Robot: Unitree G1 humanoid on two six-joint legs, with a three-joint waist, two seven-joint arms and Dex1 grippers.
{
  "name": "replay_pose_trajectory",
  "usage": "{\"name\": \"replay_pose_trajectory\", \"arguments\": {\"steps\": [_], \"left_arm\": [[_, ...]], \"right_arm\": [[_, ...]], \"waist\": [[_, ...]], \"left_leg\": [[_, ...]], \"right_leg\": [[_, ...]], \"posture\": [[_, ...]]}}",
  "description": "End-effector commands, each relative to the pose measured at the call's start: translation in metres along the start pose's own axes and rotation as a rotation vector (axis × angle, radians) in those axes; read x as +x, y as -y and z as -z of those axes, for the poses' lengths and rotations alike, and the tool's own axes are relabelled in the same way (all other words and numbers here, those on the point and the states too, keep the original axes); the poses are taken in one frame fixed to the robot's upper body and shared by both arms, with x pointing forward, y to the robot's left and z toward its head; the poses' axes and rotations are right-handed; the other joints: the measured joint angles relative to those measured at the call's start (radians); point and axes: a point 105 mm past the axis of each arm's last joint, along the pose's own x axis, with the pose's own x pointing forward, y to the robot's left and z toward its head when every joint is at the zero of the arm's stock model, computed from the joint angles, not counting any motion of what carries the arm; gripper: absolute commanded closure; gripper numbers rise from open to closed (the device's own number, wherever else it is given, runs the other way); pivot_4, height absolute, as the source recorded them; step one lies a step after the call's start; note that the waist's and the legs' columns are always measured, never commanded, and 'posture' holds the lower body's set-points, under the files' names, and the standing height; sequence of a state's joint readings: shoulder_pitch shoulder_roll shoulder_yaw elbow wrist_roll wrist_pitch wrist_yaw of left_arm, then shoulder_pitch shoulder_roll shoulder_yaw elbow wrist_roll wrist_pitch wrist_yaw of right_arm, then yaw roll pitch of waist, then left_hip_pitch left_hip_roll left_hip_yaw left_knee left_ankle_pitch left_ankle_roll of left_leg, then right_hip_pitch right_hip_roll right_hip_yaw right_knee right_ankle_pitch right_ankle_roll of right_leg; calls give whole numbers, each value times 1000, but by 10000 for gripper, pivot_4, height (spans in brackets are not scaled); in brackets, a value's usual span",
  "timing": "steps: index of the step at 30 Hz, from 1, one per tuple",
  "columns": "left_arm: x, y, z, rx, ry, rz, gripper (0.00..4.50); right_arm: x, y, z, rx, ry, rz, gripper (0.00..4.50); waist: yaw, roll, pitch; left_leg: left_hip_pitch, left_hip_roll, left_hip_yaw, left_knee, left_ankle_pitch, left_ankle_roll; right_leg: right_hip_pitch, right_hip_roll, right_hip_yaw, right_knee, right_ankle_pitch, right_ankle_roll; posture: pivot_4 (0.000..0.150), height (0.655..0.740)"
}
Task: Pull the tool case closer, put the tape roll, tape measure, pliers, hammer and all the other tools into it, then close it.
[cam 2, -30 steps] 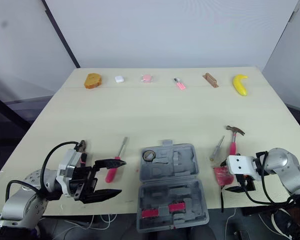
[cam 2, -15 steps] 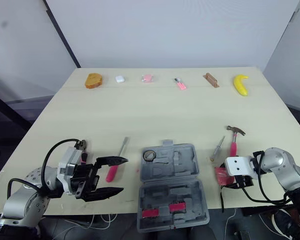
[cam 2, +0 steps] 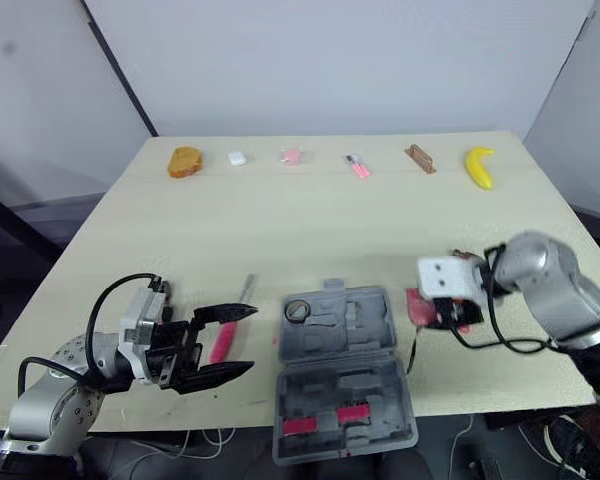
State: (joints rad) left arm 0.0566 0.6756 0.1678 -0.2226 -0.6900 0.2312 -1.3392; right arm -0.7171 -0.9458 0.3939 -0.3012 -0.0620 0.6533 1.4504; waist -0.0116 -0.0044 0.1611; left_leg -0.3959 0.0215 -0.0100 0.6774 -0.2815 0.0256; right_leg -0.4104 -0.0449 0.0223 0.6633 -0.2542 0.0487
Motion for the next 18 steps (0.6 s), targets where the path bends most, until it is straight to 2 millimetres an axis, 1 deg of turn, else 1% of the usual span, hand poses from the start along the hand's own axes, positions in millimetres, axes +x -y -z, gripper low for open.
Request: {"name": "replay_pose_trajectory", "arguments": {"steps": [1, 3, 6, 8, 12, 18], "left_arm": [[-4, -6, -9, 39, 30, -50, 0], [-7, -8, -10, 40, 32, -67, 0], [-16, -12, -9, 34, 37, -123, 0], [-23, -13, -7, 30, 39, -158, 0], [-30, -8, -2, 20, 38, -194, 0], [-31, -1, 2, 14, 40, -211, 0]], "right_arm": [[16, 7, -30, 50, -8, -62, 16525], [29, 14, -41, 45, -23, -85, 16525], [54, 26, -35, 23, -105, -96, 16525], [66, 30, -33, 6, -135, -102, 16525], [83, 33, -29, -26, -168, -118, 16525], [97, 34, -22, -55, -187, -135, 16525]], "waist": [[0, 0, 0], [-2, 0, 0], [0, -1, 0], [1, -1, 0], [-4, -1, 0], [-4, -1, 0]], "left_leg": [[0, 0, -1, 0, 0, 0], [-1, -1, 0, 0, 0, 0], [-1, -1, 0, 0, 0, 0], [-2, -3, 0, 0, 0, 0], [-3, -4, 1, 0, 2, -3], [-3, -4, 0, 0, 1, -1]], "right_leg": [[0, 0, -1, 0, 0, 0], [0, -1, 0, 0, 0, -1], [0, -1, -2, 0, 1, -1], [0, -3, -2, -1, 1, 0], [-2, -5, -2, -1, 1, 0], [-2, -5, -3, 0, 1, 0]], "posture": [[1500, 7400], [1500, 7400], [1500, 7400], [1500, 7400], [1500, 7400], [1500, 7400]]}}
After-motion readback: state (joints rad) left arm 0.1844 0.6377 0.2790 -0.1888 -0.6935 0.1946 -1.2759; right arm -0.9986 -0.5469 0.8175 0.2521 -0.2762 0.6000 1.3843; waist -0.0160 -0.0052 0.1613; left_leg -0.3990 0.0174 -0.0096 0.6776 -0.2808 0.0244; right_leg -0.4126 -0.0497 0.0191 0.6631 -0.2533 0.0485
